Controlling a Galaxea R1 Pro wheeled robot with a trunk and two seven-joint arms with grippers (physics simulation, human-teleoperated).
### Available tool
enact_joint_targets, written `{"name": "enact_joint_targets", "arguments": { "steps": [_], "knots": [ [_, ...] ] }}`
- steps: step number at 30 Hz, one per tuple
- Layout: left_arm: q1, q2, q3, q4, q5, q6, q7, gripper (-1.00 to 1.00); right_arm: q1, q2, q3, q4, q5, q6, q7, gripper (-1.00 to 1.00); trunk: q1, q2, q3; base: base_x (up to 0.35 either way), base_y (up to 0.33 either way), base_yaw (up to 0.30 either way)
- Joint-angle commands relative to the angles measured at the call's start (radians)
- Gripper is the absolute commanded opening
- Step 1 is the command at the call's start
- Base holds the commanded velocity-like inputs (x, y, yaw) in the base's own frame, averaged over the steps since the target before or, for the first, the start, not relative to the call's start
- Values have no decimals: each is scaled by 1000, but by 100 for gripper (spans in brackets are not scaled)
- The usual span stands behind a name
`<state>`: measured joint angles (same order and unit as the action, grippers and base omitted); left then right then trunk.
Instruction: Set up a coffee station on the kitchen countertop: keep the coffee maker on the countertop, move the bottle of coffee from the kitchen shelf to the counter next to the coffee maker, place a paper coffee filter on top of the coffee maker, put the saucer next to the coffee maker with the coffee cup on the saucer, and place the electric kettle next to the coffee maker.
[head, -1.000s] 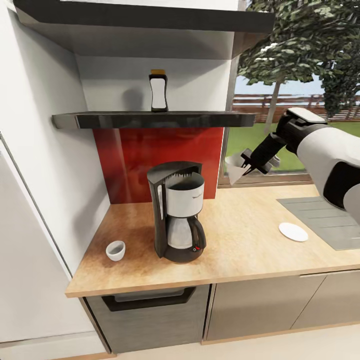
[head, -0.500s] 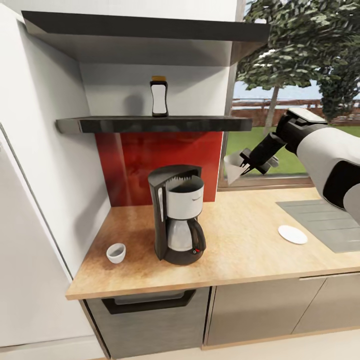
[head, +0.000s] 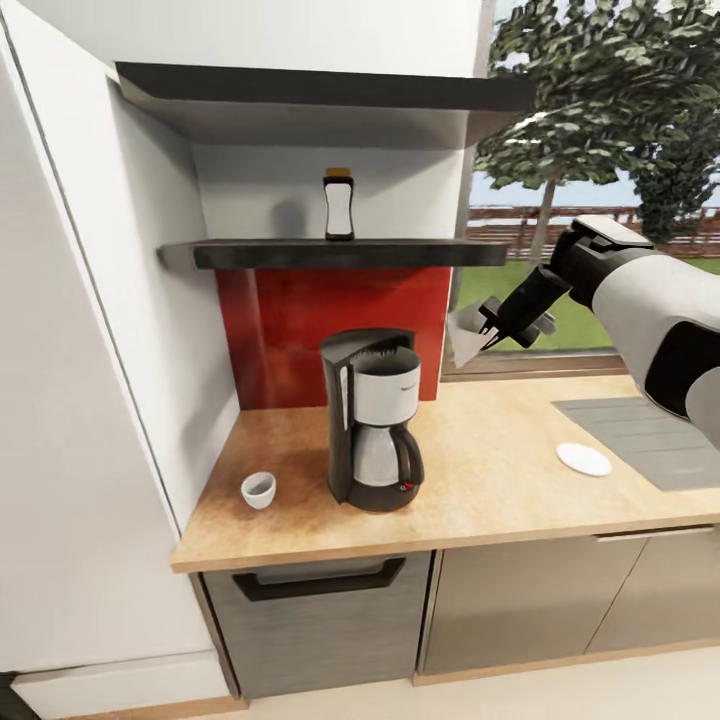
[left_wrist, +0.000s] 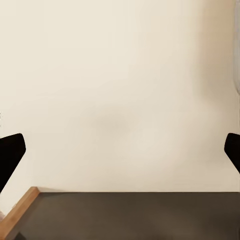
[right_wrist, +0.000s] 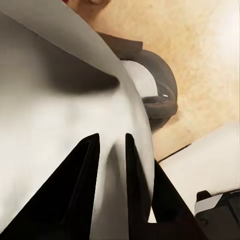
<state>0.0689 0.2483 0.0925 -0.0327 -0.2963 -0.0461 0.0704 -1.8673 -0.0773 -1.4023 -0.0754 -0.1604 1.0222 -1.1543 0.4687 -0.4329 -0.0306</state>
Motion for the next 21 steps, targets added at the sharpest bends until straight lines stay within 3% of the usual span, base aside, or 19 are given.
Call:
{"name": "enact_joint_targets", "arguments": {
  "steps": [1, 8, 21],
  "knots": [
    [0, 0, 8, -1, -11, -3, 2, 100, -1, 1, 3, -1, -14, 1, -9, -100, 0, -2, -2, -120, 277, 0],
    [0, -1, 9, -1, -10, -3, 2, 100, -1, 1, 3, -1, -14, -1, -8, -100, 0, -2, -1, -83, 248, 0],
    [-1, -1, 12, -3, -10, -3, 0, 100, -1, 2, 3, -1, -14, -1, -8, -100, 0, -2, -1, -3, 13, 0]
  ]
}}
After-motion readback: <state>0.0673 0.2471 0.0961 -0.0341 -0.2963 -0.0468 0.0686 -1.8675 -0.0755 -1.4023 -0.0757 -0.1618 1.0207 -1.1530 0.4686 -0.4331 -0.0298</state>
